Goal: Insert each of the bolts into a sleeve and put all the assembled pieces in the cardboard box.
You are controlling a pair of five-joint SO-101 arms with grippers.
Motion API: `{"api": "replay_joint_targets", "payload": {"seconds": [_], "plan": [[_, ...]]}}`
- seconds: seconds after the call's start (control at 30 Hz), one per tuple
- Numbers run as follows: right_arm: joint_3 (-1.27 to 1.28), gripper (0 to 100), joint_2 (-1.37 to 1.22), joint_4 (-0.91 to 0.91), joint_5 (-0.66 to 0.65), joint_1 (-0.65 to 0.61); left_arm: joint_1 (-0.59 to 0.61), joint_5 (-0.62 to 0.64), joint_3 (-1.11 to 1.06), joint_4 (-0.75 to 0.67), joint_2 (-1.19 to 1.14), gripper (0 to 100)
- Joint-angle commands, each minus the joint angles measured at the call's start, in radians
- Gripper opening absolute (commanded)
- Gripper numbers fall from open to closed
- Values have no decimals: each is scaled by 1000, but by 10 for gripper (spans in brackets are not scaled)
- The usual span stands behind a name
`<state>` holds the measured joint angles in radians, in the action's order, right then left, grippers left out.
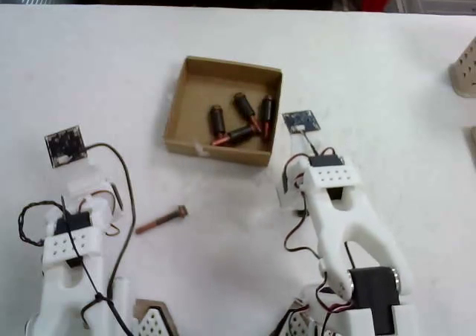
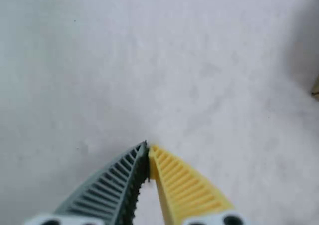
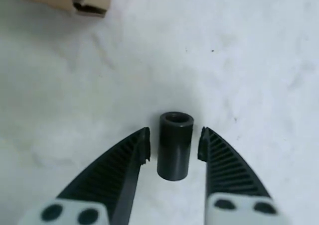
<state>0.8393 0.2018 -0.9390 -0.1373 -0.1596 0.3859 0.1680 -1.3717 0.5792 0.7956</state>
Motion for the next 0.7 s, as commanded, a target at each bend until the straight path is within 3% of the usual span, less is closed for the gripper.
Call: {"api": "replay_joint_targets", "payload": {"seconds": [0.0,0.2,0.33,0.67], "plan": [[8,148,-12,27,11,-13,-5,-8,29,-18,1,27],[-2,142,-31,28,9,-12,-10,-71,29,-5,1,27],[-14,16,-35,35,9,-7,-13,-77,29,15,5,27],[-11,17,-27,50,11,-4,-134,-264,87,144,7,27]]}}
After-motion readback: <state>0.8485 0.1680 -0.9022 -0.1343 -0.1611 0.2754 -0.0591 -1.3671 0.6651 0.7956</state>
